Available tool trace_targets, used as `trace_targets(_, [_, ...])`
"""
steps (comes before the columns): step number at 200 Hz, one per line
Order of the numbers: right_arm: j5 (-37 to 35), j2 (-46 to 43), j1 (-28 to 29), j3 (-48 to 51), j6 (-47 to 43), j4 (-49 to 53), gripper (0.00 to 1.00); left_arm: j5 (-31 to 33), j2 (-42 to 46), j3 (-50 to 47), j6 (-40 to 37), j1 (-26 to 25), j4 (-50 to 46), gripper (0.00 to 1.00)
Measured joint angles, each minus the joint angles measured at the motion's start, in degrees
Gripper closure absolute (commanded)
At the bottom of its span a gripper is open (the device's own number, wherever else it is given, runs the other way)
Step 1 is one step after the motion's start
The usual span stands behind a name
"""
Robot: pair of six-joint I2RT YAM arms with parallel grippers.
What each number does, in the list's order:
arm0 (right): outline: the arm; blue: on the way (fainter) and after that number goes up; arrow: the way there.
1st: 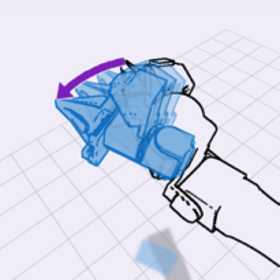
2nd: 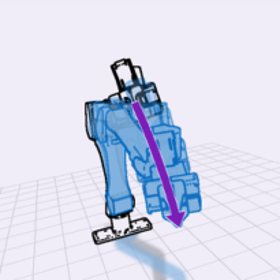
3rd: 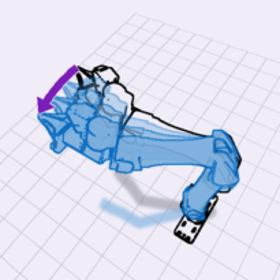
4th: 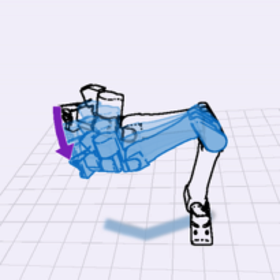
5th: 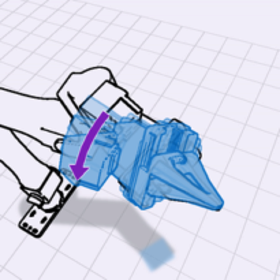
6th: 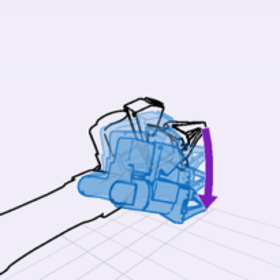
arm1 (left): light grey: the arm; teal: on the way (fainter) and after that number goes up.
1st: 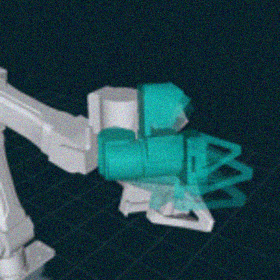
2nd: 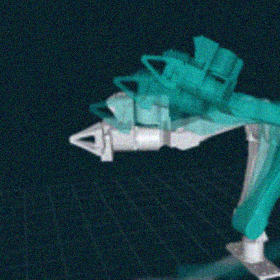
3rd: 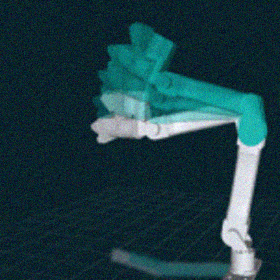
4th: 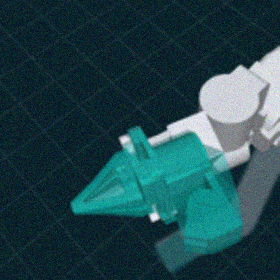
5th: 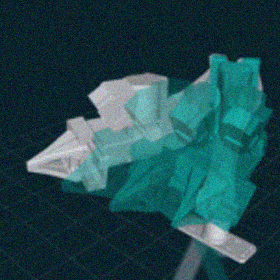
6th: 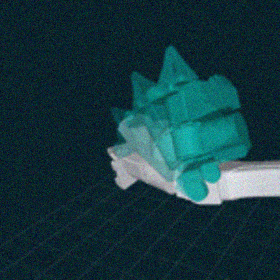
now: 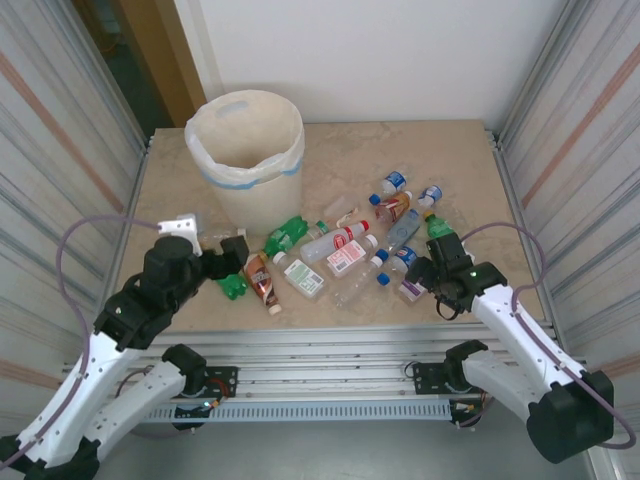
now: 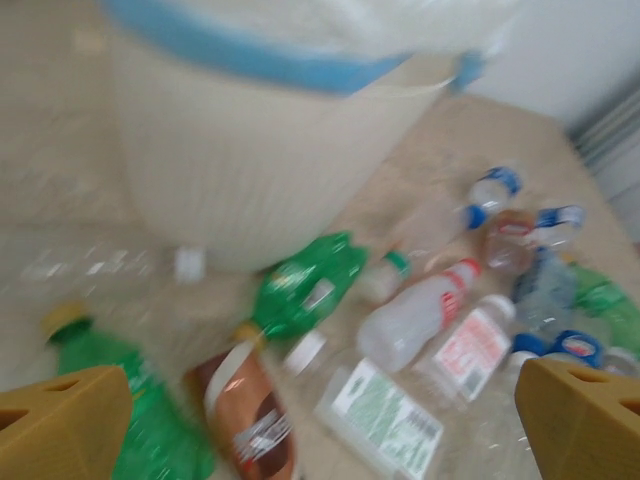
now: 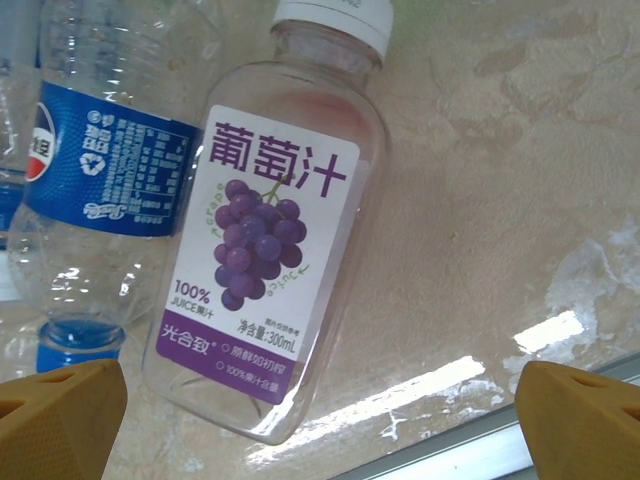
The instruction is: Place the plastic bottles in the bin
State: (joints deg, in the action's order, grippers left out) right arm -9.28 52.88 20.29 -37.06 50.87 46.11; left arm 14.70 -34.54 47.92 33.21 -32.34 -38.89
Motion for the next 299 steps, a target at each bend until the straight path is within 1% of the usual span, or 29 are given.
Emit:
trace_targets(30, [-0.85, 1.92, 0.0, -1.44, 0.0, 0.63, 0.02, 3.28, 3.93, -5.53, 5.51, 0.61, -5.35, 0.01])
trace_targets(59, [-1.46, 3.39, 0.04, -2.62, 0.0, 0.66, 0.02, 3.06, 3.82, -9.75, 7.87, 4.72, -6.47, 0.01])
trace_targets(75, [-1.7, 4.9, 0.42, -3.54, -0.02, 0.96, 0.02, 0.98, 2.93, -12.07, 8.5, 8.76, -5.79, 0.01])
trace_targets(103, [-2.54, 6.34, 1.51, -4.17, 0.0, 1.33, 0.02, -5.22, -0.83, -15.39, 9.05, 16.83, -3.15, 0.02])
trace_targets(123, [-2.95, 6.36, 1.62, -4.35, -0.02, 1.86, 0.02, -7.87, -4.15, -16.28, 9.07, 20.02, -1.05, 0.02])
trace_targets(170, [-3.17, 6.32, 1.95, -4.37, 0.17, 2.14, 0.02, -11.15, -10.23, -17.62, 9.05, 21.79, 5.03, 0.03])
trace_targets(183, [-3.17, 6.27, 1.99, -4.37, 0.17, 2.14, 0.02, -11.76, -11.98, -17.64, 9.05, 22.18, 6.56, 0.05])
trace_targets(241, [-4.04, 6.23, 1.99, -4.37, 0.2, 2.12, 0.02, -13.25, -18.67, -17.66, 9.01, 23.32, 12.5, 0.11])
trace_targets(299, [-4.46, 6.23, 1.99, -4.37, 1.18, 2.12, 0.02, -13.64, -25.62, -17.62, 8.68, 23.41, 15.19, 0.17])
